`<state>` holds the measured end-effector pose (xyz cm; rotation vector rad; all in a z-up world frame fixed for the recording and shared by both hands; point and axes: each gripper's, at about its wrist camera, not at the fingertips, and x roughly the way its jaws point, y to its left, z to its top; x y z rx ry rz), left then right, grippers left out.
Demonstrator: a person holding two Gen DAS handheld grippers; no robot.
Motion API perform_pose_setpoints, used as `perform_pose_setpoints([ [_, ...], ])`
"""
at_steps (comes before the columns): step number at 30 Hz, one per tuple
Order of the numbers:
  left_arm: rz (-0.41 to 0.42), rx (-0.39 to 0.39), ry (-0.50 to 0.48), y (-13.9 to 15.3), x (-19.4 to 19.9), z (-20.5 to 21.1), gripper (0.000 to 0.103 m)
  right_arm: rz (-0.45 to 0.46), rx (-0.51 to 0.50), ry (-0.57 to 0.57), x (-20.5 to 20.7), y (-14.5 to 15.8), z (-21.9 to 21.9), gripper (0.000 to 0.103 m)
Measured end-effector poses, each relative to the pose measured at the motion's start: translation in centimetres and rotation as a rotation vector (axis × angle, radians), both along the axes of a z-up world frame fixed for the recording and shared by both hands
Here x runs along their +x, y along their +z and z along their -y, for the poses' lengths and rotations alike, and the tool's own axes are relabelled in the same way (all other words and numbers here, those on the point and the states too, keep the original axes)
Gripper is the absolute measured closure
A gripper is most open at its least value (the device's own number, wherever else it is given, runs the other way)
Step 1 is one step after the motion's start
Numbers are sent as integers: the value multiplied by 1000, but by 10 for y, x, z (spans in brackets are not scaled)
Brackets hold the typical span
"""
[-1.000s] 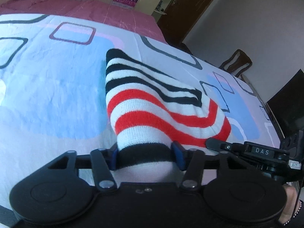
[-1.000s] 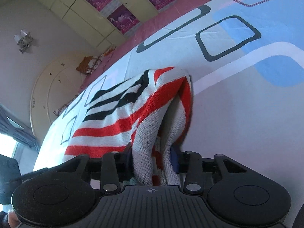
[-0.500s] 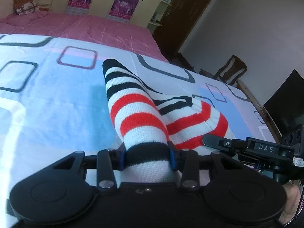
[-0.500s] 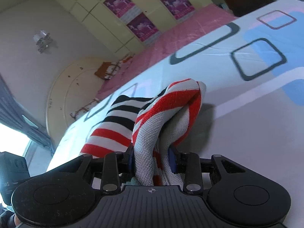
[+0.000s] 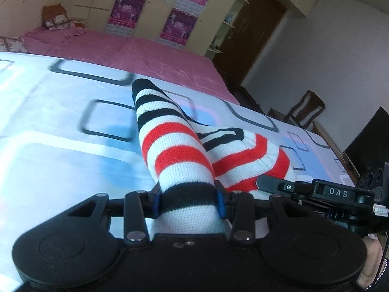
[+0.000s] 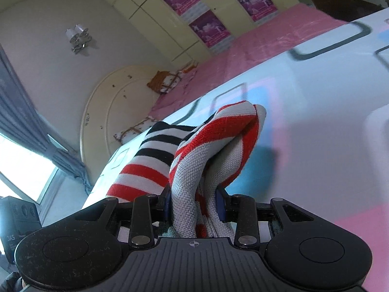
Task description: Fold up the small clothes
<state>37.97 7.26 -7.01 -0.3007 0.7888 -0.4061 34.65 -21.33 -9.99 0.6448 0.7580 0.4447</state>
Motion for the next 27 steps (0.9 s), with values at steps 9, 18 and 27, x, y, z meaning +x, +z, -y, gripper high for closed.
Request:
perform_pose_setpoints([
  [9,10,32,63,-4,15,-101,64,3,21,34,35,-16,-111,68],
  [18,0,137,112,-46,17,-126,56,-60,-74,38,50,-57,-153,67],
  [27,38,191,110,-41,11,-137,38,-53,-196,15,48,-55,-152,63],
])
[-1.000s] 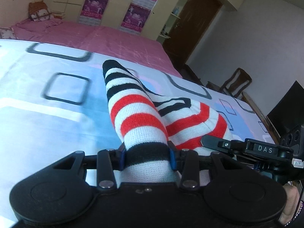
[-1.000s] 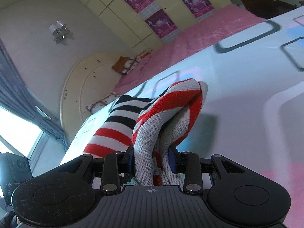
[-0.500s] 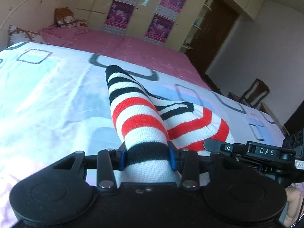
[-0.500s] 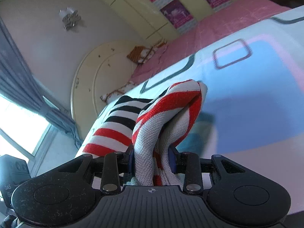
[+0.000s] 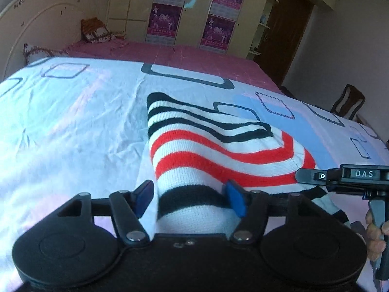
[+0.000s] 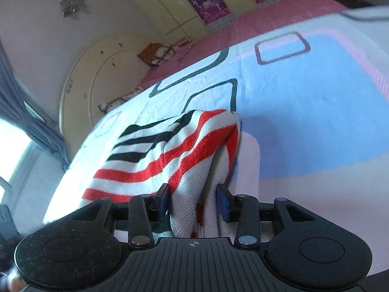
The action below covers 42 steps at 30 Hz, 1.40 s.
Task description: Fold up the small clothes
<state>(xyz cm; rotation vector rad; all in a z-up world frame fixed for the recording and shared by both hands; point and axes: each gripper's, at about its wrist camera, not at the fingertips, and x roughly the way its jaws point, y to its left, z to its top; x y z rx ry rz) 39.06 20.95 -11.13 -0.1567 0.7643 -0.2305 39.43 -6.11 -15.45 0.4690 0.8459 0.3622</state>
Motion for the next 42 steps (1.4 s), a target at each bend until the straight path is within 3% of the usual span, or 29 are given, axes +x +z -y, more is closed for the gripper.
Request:
perform_pose_setpoints([
  [3,32,10,7,8,-9,-5,41,29,-64,-3,-5,8,-9,65],
  [5,58,18,3,15,-12,-6,42,39,-98,13,-4,11,-15,72],
  [10,116,8,-4,33,-11,-4,43,40,-138,8,-4,13,-20,72],
  [14,83,-5,-14,30,8,1,43,117,-120,-47,-7,33,-17,72],
  [18,62,20,-16,20,25,10,43,148,-184,-9,6,41,-36,72],
  [29,13,72,-2,0,52,14,43,104,-307,1,34,4,-69,72],
  [34,2,83,10,-10,58,16,37,112,-380,18,40,-12,-78,72],
  [42,-7,112,18,-4,53,18,35,100,-324,11,40,-11,-68,71],
])
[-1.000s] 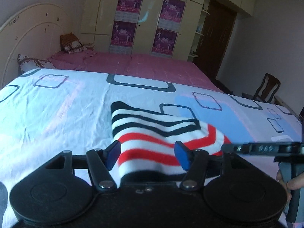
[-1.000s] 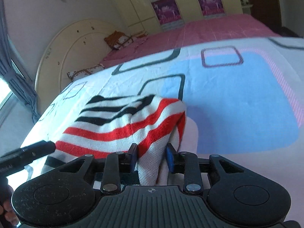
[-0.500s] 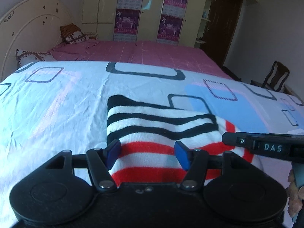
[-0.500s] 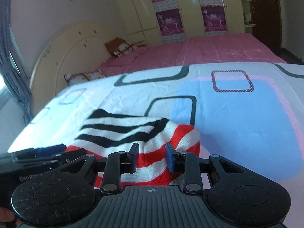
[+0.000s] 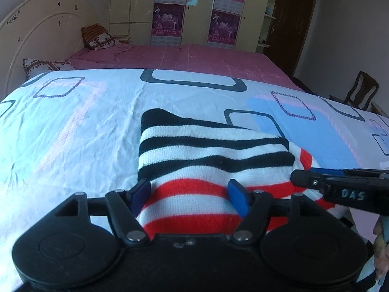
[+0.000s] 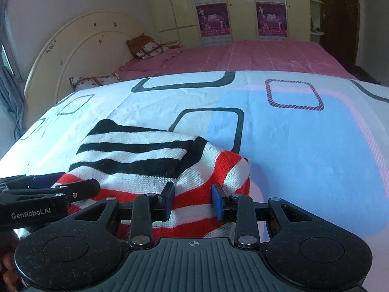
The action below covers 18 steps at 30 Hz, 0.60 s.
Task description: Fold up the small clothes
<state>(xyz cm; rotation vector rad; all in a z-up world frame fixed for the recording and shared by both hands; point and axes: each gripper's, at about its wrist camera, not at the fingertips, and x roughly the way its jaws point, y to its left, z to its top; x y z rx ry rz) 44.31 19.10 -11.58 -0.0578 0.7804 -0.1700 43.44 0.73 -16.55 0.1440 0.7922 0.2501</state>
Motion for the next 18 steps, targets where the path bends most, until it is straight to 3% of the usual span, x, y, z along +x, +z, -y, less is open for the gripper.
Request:
perform_pose_setpoints([
  [3,-1,4,2,7,-12,-1,35,25,34,2,-16,14,4,71],
  [9,1,19,8,15,-52,-1,34,88,1,55,-68,30,3,71],
  [18,7,2,61,13,-101,-2,31,51,-66,46,-123,7,7,71],
])
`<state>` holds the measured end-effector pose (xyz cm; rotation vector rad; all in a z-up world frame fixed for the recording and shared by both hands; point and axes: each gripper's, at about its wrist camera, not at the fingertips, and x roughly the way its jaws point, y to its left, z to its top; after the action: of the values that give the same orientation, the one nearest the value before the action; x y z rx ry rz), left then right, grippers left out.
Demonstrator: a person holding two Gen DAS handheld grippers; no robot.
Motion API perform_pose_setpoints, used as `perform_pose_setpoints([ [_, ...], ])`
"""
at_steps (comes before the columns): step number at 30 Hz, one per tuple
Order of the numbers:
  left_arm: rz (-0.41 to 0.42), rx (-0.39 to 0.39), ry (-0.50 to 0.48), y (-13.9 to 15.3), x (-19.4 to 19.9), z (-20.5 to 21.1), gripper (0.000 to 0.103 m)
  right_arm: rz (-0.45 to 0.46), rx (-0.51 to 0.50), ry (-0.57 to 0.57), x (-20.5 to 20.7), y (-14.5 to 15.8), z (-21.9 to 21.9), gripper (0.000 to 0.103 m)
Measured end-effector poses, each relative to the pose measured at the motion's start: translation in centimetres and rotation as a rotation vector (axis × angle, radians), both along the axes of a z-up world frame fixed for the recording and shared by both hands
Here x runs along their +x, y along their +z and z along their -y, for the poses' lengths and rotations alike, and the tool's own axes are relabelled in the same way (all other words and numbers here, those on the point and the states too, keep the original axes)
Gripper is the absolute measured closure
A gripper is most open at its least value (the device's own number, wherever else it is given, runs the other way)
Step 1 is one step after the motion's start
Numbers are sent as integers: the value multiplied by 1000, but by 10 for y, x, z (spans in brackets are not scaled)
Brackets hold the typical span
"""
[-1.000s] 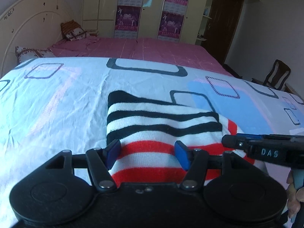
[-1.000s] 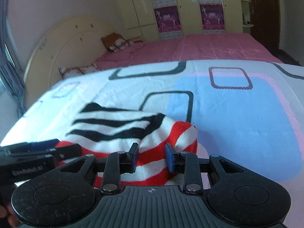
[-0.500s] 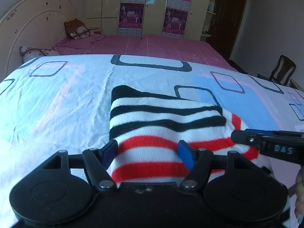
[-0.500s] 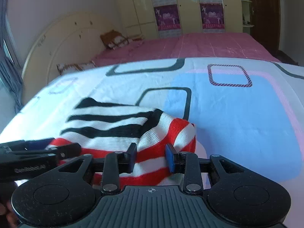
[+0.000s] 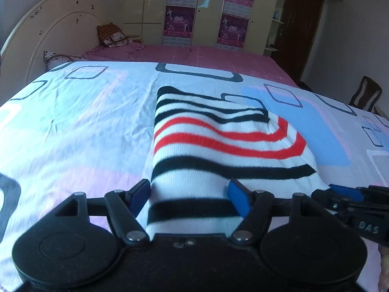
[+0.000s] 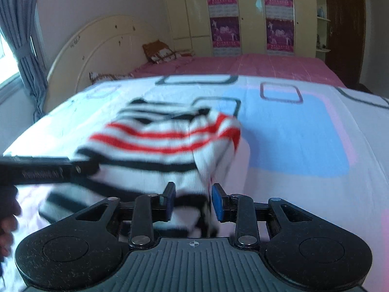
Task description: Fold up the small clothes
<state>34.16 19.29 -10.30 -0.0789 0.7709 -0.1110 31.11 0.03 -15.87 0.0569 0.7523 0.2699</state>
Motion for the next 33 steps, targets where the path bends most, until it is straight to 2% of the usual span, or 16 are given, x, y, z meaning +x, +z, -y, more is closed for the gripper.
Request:
perform_pose_setpoints([
  [3,5,19,8,-1,-1,3,30,-7,-29,9,4,-12,-4,71],
  [5,2,21,17,5,-4,5,32,-20,-4,-5,9,-15,0,70],
  [8,-1,21,29,14,-16,6,30,-30,11,-1,6,-7,1,70],
  [10,14,26,57,24,-32,8,20,-22,53,3,-5,4,7,70],
  [12,39,33,82,37,-50,11,16,-14,103,-6,-21,17,13,68],
  [13,51,38,88,43,-61,12,14,-11,122,-9,-30,23,16,56],
  [14,64,46,92,50,-73,14,13,-6,140,-12,-40,29,18,33],
  [15,75,50,92,55,-82,16,12,6,151,-11,-51,36,20,25],
  [22,139,93,86,94,-173,32,10,58,164,23,-145,81,28,25],
  [23,141,106,87,99,-188,35,9,64,158,24,-159,86,28,23],
  [26,153,113,68,110,-218,40,5,101,133,17,-203,103,31,6],
  [33,175,99,64,126,-270,48,2,204,70,-25,-272,132,30,0],
])
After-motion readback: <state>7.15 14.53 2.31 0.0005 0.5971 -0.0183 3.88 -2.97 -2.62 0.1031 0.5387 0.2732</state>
